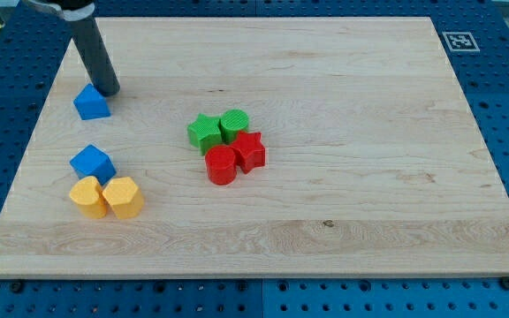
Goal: Place the blue triangle to the left of the green star
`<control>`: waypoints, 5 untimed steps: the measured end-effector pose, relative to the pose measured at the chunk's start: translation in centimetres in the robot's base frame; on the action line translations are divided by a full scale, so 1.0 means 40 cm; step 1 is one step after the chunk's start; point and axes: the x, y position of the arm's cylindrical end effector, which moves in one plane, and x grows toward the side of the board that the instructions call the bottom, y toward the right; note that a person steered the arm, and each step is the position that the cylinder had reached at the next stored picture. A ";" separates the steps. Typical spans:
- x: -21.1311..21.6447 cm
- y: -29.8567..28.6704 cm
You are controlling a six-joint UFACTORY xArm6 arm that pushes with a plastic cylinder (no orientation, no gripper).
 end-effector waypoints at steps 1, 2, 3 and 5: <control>-0.008 -0.054; 0.031 -0.084; 0.094 -0.013; 0.142 0.044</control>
